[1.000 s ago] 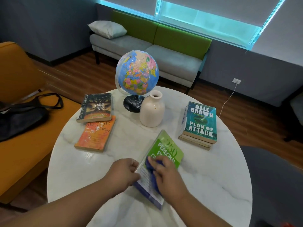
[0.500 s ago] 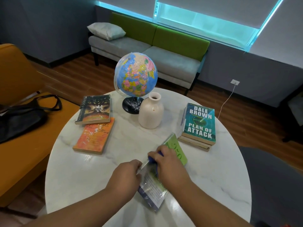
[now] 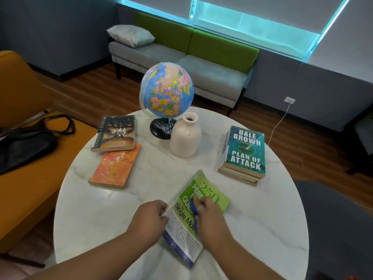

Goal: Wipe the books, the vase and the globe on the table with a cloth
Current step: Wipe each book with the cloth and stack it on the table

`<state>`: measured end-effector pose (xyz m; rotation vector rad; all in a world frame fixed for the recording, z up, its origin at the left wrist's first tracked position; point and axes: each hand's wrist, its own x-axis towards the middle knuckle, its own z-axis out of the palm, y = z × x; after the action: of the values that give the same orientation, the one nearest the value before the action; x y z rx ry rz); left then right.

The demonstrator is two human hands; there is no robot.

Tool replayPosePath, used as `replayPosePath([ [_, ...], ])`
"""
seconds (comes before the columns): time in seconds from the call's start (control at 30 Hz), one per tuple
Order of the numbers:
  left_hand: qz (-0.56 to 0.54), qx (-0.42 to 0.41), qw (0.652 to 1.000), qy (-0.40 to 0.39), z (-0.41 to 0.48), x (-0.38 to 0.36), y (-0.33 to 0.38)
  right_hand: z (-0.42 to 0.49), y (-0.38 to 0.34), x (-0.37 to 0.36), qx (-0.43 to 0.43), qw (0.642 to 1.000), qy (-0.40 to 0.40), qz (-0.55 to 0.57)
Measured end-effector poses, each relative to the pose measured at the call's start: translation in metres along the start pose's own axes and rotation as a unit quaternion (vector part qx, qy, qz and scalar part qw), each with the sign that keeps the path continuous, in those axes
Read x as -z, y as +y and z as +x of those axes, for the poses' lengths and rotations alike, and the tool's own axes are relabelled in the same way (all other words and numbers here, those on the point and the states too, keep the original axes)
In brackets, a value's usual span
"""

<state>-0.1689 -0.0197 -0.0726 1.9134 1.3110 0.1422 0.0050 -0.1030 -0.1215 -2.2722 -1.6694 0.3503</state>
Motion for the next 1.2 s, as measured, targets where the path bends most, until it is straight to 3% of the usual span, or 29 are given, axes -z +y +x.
replayPosePath([
  [0.13, -0.015, 0.026, 0.999, -0.018, 0.004, -0.002, -0.008, -0.034, 0.001, -0.009, 0.169, 0.982, -0.060, -0.061],
  [0.2, -0.018, 0.024, 0.999, -0.027, 0.005, -0.001, -0.010, -0.038, 0.017, -0.002, 0.203, 0.974, -0.032, -0.092],
  [0.27, -0.030, 0.028, 0.998, -0.037, 0.006, 0.000, -0.010, -0.035, 0.039, 0.004, 0.172, 0.979, 0.001, -0.108],
  [0.37, -0.114, 0.046, 0.991, -0.045, 0.004, 0.005, -0.011, -0.024, 0.054, 0.022, -0.054, 0.996, 0.030, 0.057],
  [0.4, -0.143, 0.049, 0.987, -0.051, 0.003, 0.009, -0.010, -0.021, 0.054, 0.030, -0.135, 0.980, 0.033, 0.139],
  [0.53, -0.191, 0.013, 0.980, -0.063, -0.002, 0.025, -0.002, -0.017, 0.049, 0.066, -0.271, 0.880, 0.084, 0.380],
  [0.63, -0.181, -0.037, 0.982, -0.034, -0.002, 0.040, 0.007, -0.022, 0.034, 0.082, -0.333, 0.728, 0.046, 0.597],
  [0.67, -0.183, -0.049, 0.982, -0.026, -0.002, 0.044, 0.011, -0.025, 0.026, 0.084, -0.341, 0.691, 0.013, 0.637],
  [0.7, -0.188, -0.059, 0.980, -0.017, -0.001, 0.047, 0.015, -0.026, 0.020, 0.086, -0.334, 0.681, -0.015, 0.651],
  [0.87, -0.281, -0.070, 0.957, 0.011, 0.007, 0.052, 0.040, -0.029, 0.000, 0.082, -0.241, 0.776, -0.108, 0.572],
  [0.97, -0.356, -0.062, 0.932, 0.001, 0.011, 0.048, 0.062, -0.030, -0.012, 0.083, -0.226, 0.764, -0.125, 0.591],
  [1.07, -0.402, -0.053, 0.914, -0.026, 0.018, 0.041, 0.076, -0.028, -0.015, 0.087, -0.240, 0.740, -0.052, 0.626],
  [1.2, -0.425, -0.053, 0.901, -0.069, 0.026, 0.037, 0.091, -0.021, -0.006, 0.101, -0.236, 0.737, 0.032, 0.633],
])
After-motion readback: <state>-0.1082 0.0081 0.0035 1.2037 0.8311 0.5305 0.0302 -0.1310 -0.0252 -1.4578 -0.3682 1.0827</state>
